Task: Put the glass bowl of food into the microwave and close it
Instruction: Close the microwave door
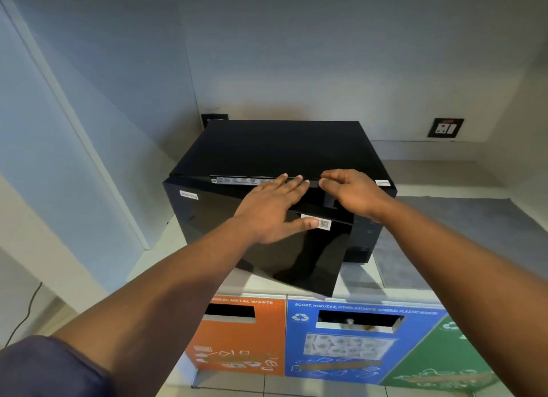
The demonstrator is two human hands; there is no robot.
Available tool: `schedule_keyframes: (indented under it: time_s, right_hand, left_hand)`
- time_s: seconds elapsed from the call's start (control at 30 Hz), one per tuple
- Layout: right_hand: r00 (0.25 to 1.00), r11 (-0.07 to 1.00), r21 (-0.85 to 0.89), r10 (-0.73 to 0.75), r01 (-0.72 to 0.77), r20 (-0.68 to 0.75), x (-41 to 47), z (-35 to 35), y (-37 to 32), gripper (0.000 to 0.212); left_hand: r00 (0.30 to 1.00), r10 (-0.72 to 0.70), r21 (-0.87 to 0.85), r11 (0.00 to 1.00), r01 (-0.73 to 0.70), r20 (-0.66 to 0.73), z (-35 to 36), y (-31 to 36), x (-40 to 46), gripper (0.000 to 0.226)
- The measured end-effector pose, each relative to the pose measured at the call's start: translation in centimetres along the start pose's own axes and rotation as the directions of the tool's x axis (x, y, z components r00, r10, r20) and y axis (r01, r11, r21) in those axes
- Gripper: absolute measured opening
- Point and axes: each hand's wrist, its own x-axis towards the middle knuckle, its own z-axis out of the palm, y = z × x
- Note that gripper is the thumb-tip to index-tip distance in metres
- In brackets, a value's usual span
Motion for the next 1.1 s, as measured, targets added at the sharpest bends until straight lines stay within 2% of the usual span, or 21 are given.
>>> schedule_keyframes:
  time_s: [0.1, 0.2, 0.33, 0.43, 0.67, 1.1]
  right_hand:
    - [0.998, 0.998, -0.065, 0.006, -0.010, -0.067, -0.6, -0.6, 1.2, 0.050]
    - [0.991, 0.977, -0.212, -0.043, 0.014, -0.129, -1.2, -1.0, 2.9, 0.056]
    - [0.977, 0.908, -0.406, -0.169, 0.104, -0.129, -2.3, -1.0, 5.3, 0.063]
    - [0.965, 0.863, -0.489, -0.220, 0.126, -0.140, -2.3, -0.5, 6.0, 0.063]
    - [0.942, 0.815, -0.573, -0.250, 0.079, -0.226, -1.2, 1.0, 7.2, 0.052]
    - [0.879, 0.829, -0.559, -0.277, 0.015, -0.388, -0.6, 2.6, 7.2, 0.043]
  left_hand:
    - [1.000, 0.004, 0.025, 1.000, -0.004, -0.025, 0.3, -0.1, 1.3, 0.093]
    - [0.999, -0.023, 0.020, 1.000, 0.024, -0.043, 0.7, -0.3, 2.6, 0.090]
    - [0.997, -0.041, 0.032, 0.999, 0.044, -0.066, 1.1, -0.5, 4.0, 0.081]
    - [0.996, -0.038, 0.052, 0.998, 0.042, -0.085, 1.5, -0.5, 4.8, 0.071]
    - [0.991, -0.022, 0.074, 0.997, 0.032, -0.131, 2.1, -0.3, 5.5, 0.064]
    - [0.987, -0.033, 0.098, 0.994, 0.049, -0.159, 2.4, -0.7, 6.4, 0.066]
